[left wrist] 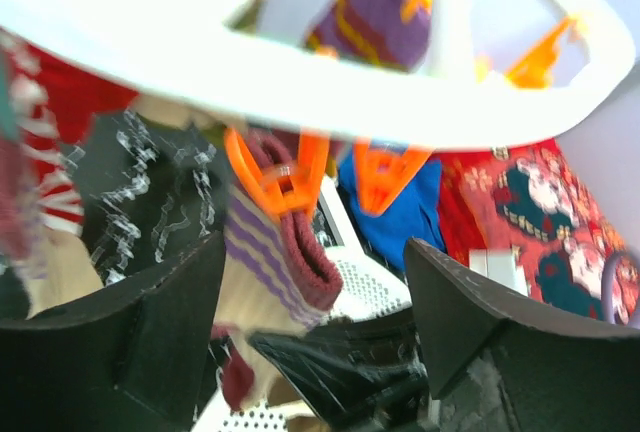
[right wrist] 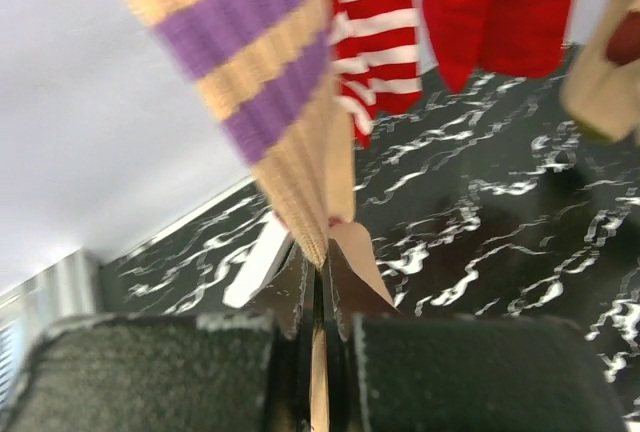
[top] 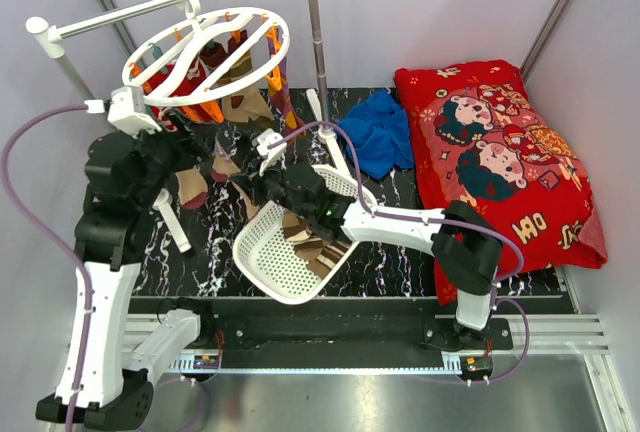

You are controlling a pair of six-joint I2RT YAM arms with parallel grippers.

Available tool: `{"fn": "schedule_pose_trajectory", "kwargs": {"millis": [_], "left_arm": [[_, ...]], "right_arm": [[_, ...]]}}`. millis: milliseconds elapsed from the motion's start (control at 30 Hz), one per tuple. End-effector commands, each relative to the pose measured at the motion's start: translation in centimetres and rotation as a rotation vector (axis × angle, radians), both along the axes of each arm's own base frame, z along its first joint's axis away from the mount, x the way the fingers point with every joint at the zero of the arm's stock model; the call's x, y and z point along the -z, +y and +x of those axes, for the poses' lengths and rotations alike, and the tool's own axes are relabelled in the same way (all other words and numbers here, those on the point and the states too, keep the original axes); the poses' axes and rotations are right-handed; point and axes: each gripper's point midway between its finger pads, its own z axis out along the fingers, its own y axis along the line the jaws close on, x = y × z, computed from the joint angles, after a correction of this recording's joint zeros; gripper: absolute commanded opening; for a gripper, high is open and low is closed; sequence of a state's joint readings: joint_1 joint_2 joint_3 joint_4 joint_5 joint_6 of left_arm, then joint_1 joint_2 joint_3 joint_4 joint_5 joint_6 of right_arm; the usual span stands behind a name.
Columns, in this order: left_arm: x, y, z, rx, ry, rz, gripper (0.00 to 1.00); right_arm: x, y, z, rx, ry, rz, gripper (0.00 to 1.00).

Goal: Remove the socks clipped to the hanger

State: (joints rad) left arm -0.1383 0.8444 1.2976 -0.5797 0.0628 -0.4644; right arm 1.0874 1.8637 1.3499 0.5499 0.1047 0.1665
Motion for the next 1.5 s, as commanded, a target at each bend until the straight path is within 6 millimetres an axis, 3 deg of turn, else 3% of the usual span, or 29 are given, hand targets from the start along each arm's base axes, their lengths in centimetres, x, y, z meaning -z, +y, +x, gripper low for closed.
{"fn": "schedule_pose_trajectory", "kwargs": {"millis": [0,167,400,867,1067,1200,1333,1467], "left_arm": [[-3.9,2.8,-1.0,-0.138,-0.068,0.028,0.77],[-6.3,2.8,-1.1,-0.14,-0.113,0.024,0.78],[-6.2,2.7,-0.4,-0.138,-0.102,0.03,0.74],[-5.0,4.4,1.1,-0.244,-0.084,0.034,0.69],[-5.6,4.3,1.6,-0.245,-0.107,0.023,0.55],[-5.5,4.1,1.8,-0.236,-0.116,0.017,0.34],[-5.6,4.0,1.7,-0.229,-0.127,0.017,0.22],[-6.1,3.6,1.5,-0.208,-0.148,0.011,0.15]], "right_arm": [[-6.5,-1.3,-2.7,-0.095,-0.04,0.16,0.0],[-7.4,-1.8,-3.7,-0.133,-0.035,0.183,0.0],[-7.7,-2.0,-4.1,-0.143,-0.027,0.2,0.0],[-8.3,-2.2,-4.5,-0.161,-0.024,0.213,0.0],[-8.2,-2.3,-4.6,-0.164,-0.026,0.21,0.0],[-8.2,-2.3,-4.8,-0.168,-0.022,0.212,0.0],[-7.8,-2.5,-4.8,-0.166,-0.01,0.21,0.0],[-7.3,-3.1,-5.1,-0.157,0.017,0.199,0.0]]}}
